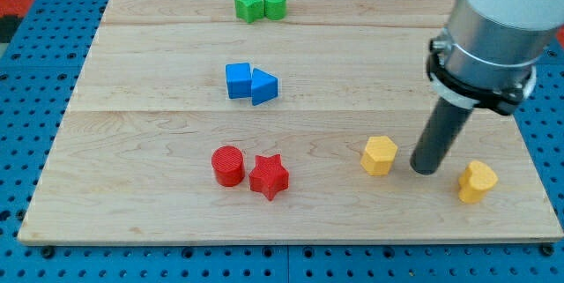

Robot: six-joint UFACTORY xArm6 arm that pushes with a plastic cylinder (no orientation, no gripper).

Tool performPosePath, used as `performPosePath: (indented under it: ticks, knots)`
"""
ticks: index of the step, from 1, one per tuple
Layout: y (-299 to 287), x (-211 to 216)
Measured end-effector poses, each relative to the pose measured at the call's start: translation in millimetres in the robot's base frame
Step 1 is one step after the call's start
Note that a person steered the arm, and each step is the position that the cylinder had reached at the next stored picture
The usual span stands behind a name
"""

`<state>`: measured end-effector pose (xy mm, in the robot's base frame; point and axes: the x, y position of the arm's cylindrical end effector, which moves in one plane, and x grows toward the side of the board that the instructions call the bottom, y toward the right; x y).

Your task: Push the yellow hexagon to the bottom center

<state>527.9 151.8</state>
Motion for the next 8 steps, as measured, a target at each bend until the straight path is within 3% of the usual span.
performPosePath:
  ticks: [3, 6, 7, 8]
  knots:
    - [-47, -55]
    - [-64, 8]
    - [-89, -34]
    - [-153, -29]
